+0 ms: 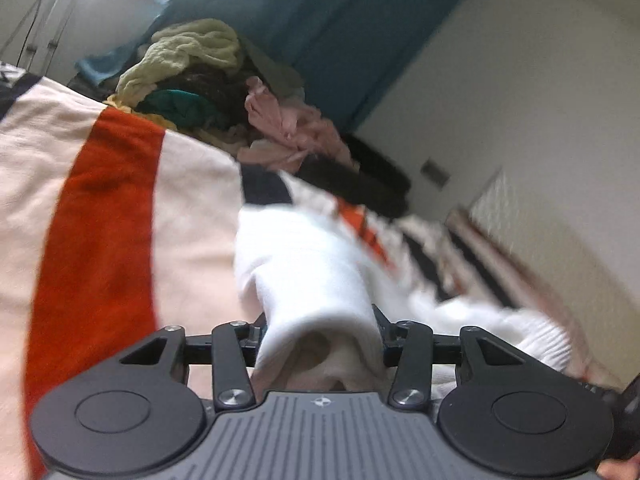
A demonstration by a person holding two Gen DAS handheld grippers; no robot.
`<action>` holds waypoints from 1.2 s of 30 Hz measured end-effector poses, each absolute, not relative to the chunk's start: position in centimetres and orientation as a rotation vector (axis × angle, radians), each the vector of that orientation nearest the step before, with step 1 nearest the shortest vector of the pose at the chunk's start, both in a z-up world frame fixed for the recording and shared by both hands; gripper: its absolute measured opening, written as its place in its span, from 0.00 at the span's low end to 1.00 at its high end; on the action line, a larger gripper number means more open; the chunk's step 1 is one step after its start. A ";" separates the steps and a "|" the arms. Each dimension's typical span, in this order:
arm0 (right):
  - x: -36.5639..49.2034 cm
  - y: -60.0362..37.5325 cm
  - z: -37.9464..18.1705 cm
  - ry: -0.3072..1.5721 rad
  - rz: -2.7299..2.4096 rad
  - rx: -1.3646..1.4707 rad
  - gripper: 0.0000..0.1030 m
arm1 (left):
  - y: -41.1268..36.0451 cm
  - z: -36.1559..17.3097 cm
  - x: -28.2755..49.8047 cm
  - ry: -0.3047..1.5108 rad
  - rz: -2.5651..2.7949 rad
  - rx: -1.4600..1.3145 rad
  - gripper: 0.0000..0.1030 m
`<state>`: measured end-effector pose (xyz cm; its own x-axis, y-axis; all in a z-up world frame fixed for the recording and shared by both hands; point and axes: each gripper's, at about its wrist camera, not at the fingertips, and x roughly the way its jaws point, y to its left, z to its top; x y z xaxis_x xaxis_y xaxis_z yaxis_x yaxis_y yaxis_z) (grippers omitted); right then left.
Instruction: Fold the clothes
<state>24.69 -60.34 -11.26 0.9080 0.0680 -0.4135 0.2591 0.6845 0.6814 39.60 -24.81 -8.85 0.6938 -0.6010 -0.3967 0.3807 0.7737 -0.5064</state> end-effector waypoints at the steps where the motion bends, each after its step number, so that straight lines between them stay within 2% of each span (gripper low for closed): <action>1: 24.0 -60.0 -12.1 0.441 -0.120 0.831 0.41 | -25.0 -9.5 39.3 0.589 -0.562 -0.375 0.51; 7: 21.3 -59.1 -12.9 0.499 -0.227 0.954 0.47 | -26.0 -12.3 37.2 0.634 -0.537 -0.205 0.59; 10: 19.9 -58.7 -13.0 0.529 -0.282 1.005 0.47 | -25.5 -9.9 35.8 0.657 -0.494 -0.179 0.59; 18: 15.3 -55.4 -6.2 0.543 -0.270 0.842 0.47 | -22.7 -1.8 29.0 0.629 -0.463 -0.151 0.64; 20: 14.2 -54.5 -4.5 0.539 -0.256 0.797 0.47 | -22.2 0.4 26.5 0.595 -0.467 -0.123 0.71; 24: 12.0 -52.8 -1.1 0.530 -0.229 0.705 0.47 | -21.5 4.5 21.7 0.543 -0.476 -0.067 0.75; 29: 9.7 -50.5 3.2 0.507 -0.185 0.583 0.47 | -20.3 8.8 16.7 0.490 -0.448 -0.010 0.91; 36: 5.2 -46.3 8.7 0.429 -0.131 0.404 0.47 | -18.8 12.9 11.1 0.422 -0.441 0.047 1.00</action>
